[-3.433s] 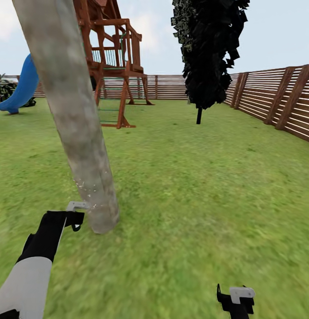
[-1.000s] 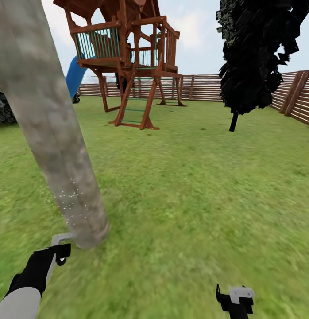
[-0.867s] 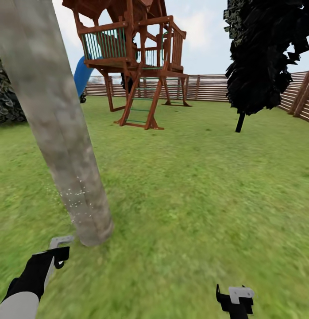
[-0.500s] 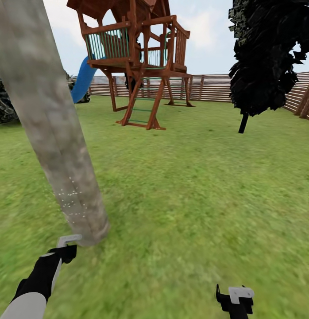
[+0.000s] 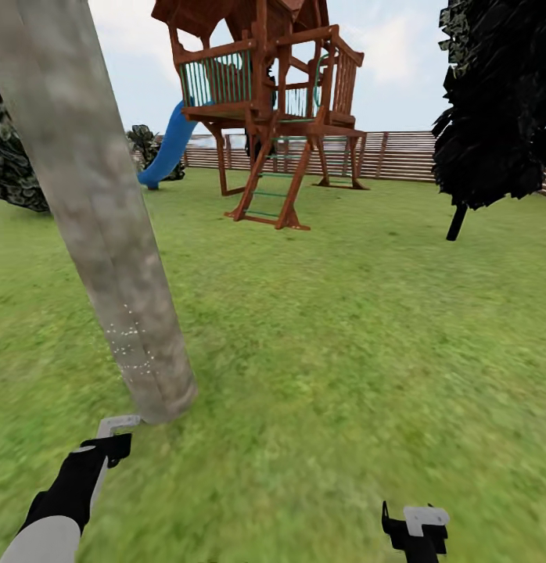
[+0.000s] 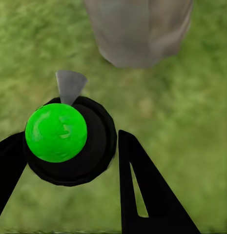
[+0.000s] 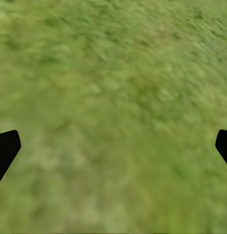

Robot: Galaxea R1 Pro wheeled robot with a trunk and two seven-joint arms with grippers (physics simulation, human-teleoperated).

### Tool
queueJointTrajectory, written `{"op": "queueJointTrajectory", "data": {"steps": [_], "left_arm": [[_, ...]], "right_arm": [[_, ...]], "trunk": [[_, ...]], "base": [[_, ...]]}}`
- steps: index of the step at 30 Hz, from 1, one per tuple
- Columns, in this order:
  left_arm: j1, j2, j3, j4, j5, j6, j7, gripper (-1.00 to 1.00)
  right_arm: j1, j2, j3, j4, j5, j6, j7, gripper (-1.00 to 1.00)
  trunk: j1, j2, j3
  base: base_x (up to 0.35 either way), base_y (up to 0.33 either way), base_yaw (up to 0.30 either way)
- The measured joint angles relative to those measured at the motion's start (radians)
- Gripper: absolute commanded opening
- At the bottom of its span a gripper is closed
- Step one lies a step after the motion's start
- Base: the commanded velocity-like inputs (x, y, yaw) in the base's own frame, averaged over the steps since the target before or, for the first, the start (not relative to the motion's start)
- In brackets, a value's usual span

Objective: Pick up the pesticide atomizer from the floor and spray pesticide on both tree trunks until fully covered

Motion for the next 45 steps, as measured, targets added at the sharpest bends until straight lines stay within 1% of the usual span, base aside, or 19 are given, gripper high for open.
{"op": "queueJointTrajectory", "data": {"steps": [3, 14, 20, 27, 38, 41, 45], "left_arm": [[0.0, -0.001, 0.0, 0.001, 0.0, 0.001, 0.001, -1.0], [0.0, -0.004, 0.001, -0.001, 0.001, 0.001, 0.005, -1.0], [0.0, -0.002, 0.001, -0.001, 0.001, 0.002, 0.005, -1.0], [0.0, -0.002, 0.004, -0.002, 0.003, 0.001, 0.007, -1.0], [0.0, -0.002, 0.006, -0.003, 0.003, 0.001, 0.007, -1.0], [0.0, -0.002, 0.012, -0.004, 0.004, 0.001, 0.007, -1.0], [0.0, -0.003, 0.012, -0.011, 0.005, -0.001, 0.007, -1.0]], "right_arm": [[0.0, 0.0, 0.0, 0.0, 0.0, 0.0, 0.0, 1.0], [0.0, -0.002, 0.0, 0.0, 0.004, 0.0, 0.003, 1.0], [0.0, -0.002, 0.0, 0.0, 0.002, 0.0, 0.0, 1.0], [0.0, 0.0, 0.0, 0.0, 0.002, 0.0, 0.0, 1.0], [0.0, 0.0, 0.0, 0.0, 0.003, 0.0, 0.002, 1.0], [0.0, 0.0, 0.0, 0.0, 0.003, 0.0, 0.002, 1.0], [0.0, 0.0, 0.0, -0.001, 0.002, 0.0, 0.002, 1.0]], "trunk": [[0.0, 0.0, 0.0], [0.0, 0.0, 0.0], [0.0, 0.0, 0.0], [0.0, 0.0, 0.0], [0.0, 0.0, 0.0], [0.0, 0.0, 0.0], [0.0, 0.0, 0.0]], "base": [[0.098, -0.269, 0.153], [0.149, -0.259, 0.006], [0.017, -0.268, 0.005], [0.007, -0.27, 0.252], [0.082, -0.27, 0.278], [0.087, -0.27, 0.261], [0.087, -0.27, 0.048]]}}
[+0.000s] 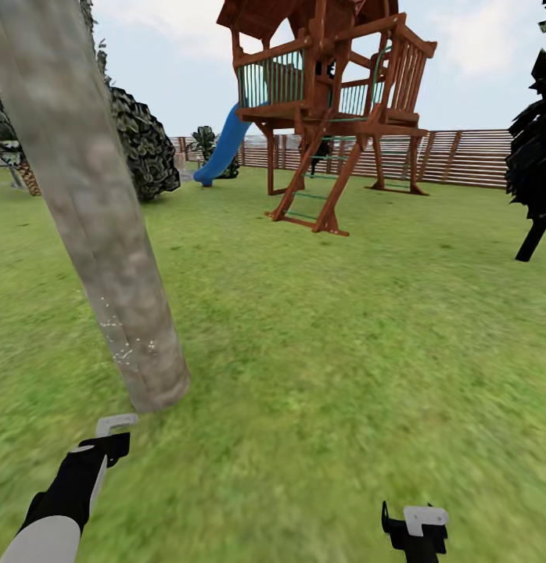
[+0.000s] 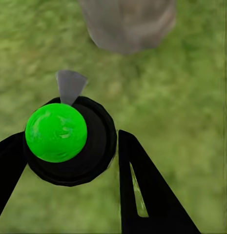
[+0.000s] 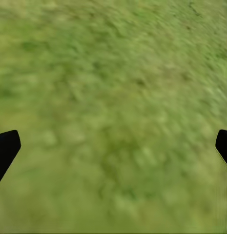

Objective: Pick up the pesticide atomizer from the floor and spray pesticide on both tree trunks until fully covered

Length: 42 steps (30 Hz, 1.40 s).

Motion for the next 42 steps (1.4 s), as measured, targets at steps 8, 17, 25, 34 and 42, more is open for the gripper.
{"op": "queueJointTrajectory", "data": {"steps": [8, 17, 25, 34, 42], "left_arm": [[-0.015, -0.005, -0.006, -0.004, 0.002, 0.002, -0.001, -1.0], [-0.145, 0.025, -0.037, -0.021, -0.008, 0.14, -0.003, -1.0], [-0.152, 0.043, -0.124, -0.024, 0.003, 0.162, -0.008, -1.0], [-0.156, 0.03, -0.135, -0.113, 0.005, 0.197, -0.007, -1.0], [-0.15, 0.02, -0.137, -0.116, -0.002, 0.196, -0.003, -1.0]], "right_arm": [[0.0, -0.001, 0.0, -0.001, -0.001, 0.0, -0.002, 1.0], [0.0, -0.001, -0.001, -0.001, -0.002, 0.0, -0.002, 1.0], [0.0, -0.003, -0.002, -0.001, -0.002, 0.0, -0.003, 1.0], [0.0, -0.002, -0.002, -0.001, -0.002, 0.0, -0.003, 1.0], [0.0, -0.002, -0.002, -0.001, -0.002, 0.0, -0.003, 1.0]], "trunk": [[0.0, 0.0, 0.0], [0.0, 0.0, 0.0], [0.0, 0.0, 0.0], [0.0, 0.0, 0.0], [0.0, 0.0, 0.0]], "base": [[0.06, -0.18, 0.111], [0.001, -0.002, 0.217], [0.0, 0.0, 0.003], [0.046, -0.04, 0.135], [0.094, -0.243, 0.019]]}}
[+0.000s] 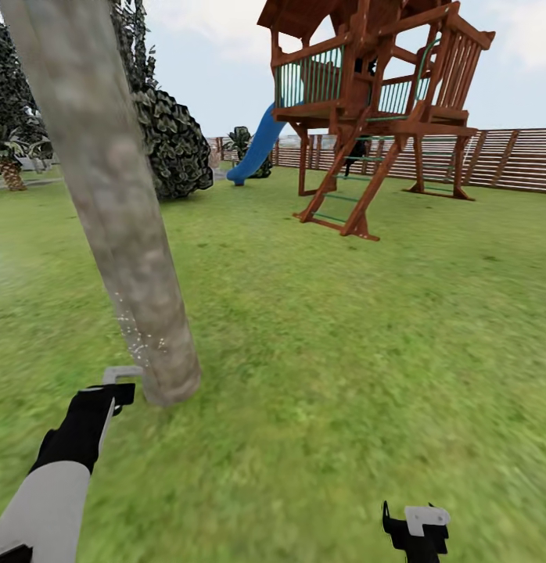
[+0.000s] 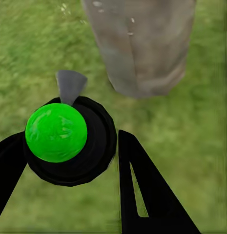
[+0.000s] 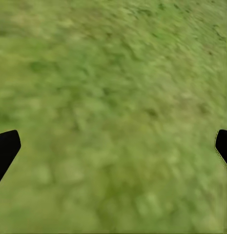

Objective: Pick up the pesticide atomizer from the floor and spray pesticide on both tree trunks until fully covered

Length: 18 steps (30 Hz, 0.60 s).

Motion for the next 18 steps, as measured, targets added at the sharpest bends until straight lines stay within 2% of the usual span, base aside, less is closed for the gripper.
{"op": "queueJointTrajectory", "data": {"steps": [3, 9, 13, 16, 17, 18], "left_arm": [[0.001, 0.005, 0.001, 0.0, 0.0, 0.0, 0.0, -1.0], [0.003, 0.005, 0.002, 0.013, 0.001, -0.005, 0.003, -1.0], [0.003, 0.0, 0.004, 0.031, 0.002, -0.012, 0.004, -1.0], [-0.007, -0.004, 0.004, -0.032, 0.005, -0.005, 0.002, -1.0], [-0.009, -0.014, 0.003, -0.057, 0.009, -0.004, 0.001, -1.0], [-0.01, -0.035, 0.003, -0.081, 0.012, -0.001, 0.0, -1.0]], "right_arm": [[0.0, 0.0, 0.0, 0.0, 0.0, 0.0, 0.0, 1.0], [0.0, 0.0, 0.0, 0.0, 0.0, 0.0, 0.001, 1.0], [0.0, 0.0, 0.0, 0.0, 0.0, 0.0, 0.0, 1.0], [0.0, -0.001, 0.0, 0.0, 0.0, 0.0, 0.0, 1.0], [0.0, -0.001, 0.0, 0.0, 0.0, 0.0, 0.0, 1.0], [0.0, -0.002, 0.0, 0.0, 0.0, 0.0, 0.0, 1.0]], "trunk": [[0.0, 0.0, 0.0], [0.0, 0.0, 0.0], [0.0, 0.0, 0.0], [0.0, 0.0, 0.0], [0.0, 0.0, 0.0], [0.0, 0.0, 0.0]], "base": [[0.001, -0.272, 0.121], [0.076, -0.269, 0.255], [0.166, -0.252, 0.027], [0.173, -0.245, 0.001], [0.145, -0.248, 0.0], [0.036, -0.246, 0.0]]}}
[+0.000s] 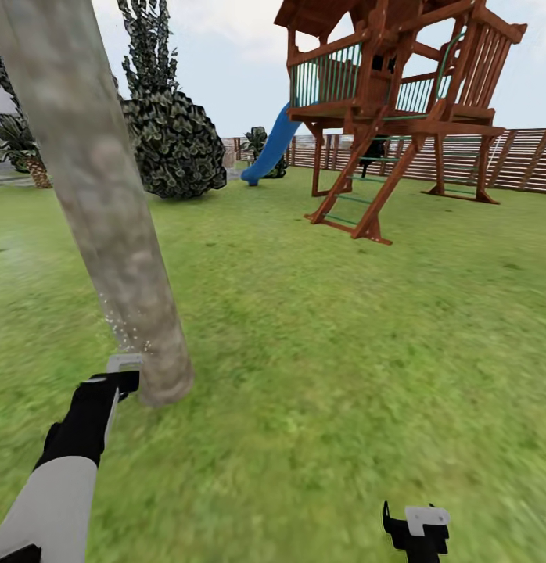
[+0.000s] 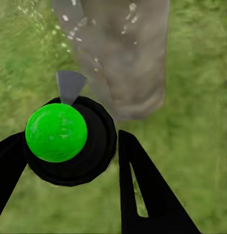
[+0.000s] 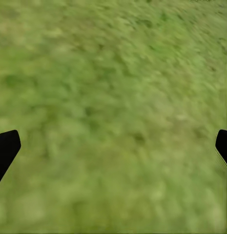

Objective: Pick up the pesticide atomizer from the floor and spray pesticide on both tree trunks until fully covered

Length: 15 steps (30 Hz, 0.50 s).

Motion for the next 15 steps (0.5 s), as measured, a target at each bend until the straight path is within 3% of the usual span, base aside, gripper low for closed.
{"op": "queueJointTrajectory", "data": {"steps": [2, 7, 10, 11, 13, 15], "left_arm": [[0.0, -0.04, -0.002, -0.077, -0.005, 0.005, 0.0, -1.0], [0.008, -0.038, -0.018, -0.173, -0.01, 0.098, -0.012, -1.0], [-0.003, -0.049, -0.173, -0.179, -0.013, 0.22, -0.003, -1.0], [-0.004, -0.045, -0.195, -0.179, -0.022, 0.242, -0.001, -1.0], [-0.004, -0.032, -0.196, -0.177, -0.028, 0.252, 0.0, -1.0], [0.003, 0.012, -0.138, -0.177, -0.037, 0.255, -0.007, -1.0]], "right_arm": [[0.0, 0.0, 0.0, 0.0, 0.0, 0.0, 0.0, 1.0], [0.0, 0.001, 0.0, 0.0, 0.0, 0.0, 0.0, 1.0], [0.0, 0.001, 0.0, 0.0, 0.0, 0.0, 0.0, 1.0], [0.0, 0.001, 0.0, 0.0, 0.0, 0.0, 0.0, 1.0], [0.0, 0.001, 0.0, 0.0, 0.0, 0.0, 0.0, 1.0], [0.0, 0.001, 0.0, 0.0, 0.0, 0.0, 0.0, 1.0]], "trunk": [[0.0, 0.0, 0.0], [0.0, 0.0, 0.0], [0.0, 0.0, 0.0], [0.0, 0.0, 0.0], [0.0, 0.0, 0.0], [0.0, 0.0, 0.0]], "base": [[-0.224, -0.1, 0.0], [-0.058, -0.011, 0.105], [-0.001, 0.0, 0.268], [0.0, 0.0, 0.275], [0.0, 0.0, 0.27], [0.0, 0.0, 0.111]]}}
